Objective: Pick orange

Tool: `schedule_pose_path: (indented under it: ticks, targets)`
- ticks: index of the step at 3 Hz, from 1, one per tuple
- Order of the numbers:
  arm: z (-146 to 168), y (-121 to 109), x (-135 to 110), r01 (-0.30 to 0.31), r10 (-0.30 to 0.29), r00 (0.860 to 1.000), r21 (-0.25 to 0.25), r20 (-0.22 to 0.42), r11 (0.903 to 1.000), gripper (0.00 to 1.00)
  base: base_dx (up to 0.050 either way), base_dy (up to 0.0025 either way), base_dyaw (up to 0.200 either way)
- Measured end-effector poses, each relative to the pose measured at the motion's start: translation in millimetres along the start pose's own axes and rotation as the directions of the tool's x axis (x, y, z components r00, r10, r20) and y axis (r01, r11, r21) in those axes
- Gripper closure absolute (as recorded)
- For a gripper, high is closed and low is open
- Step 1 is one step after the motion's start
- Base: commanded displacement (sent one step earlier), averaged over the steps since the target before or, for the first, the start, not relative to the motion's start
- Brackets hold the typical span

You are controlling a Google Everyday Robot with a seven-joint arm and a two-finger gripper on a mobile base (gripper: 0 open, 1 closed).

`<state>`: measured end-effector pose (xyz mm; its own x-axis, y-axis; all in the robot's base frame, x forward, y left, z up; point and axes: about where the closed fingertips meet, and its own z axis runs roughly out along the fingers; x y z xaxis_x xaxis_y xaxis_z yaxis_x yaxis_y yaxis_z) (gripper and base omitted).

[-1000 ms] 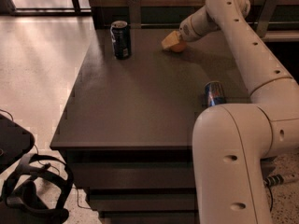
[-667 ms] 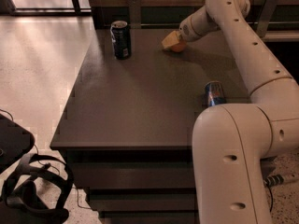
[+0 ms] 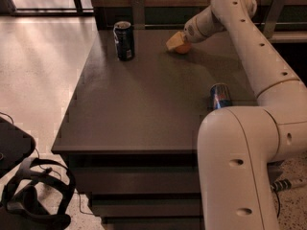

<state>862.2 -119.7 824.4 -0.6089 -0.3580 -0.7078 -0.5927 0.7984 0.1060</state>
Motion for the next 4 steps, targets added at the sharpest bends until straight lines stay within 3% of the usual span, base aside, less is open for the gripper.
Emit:
schedule_pose_path:
  ticks: [4]
  targets:
    - [-0.1,0.0,0.0,0.0,0.0,1.0,0.0,0.0,1.0,1.0,0.0,0.0,0.0]
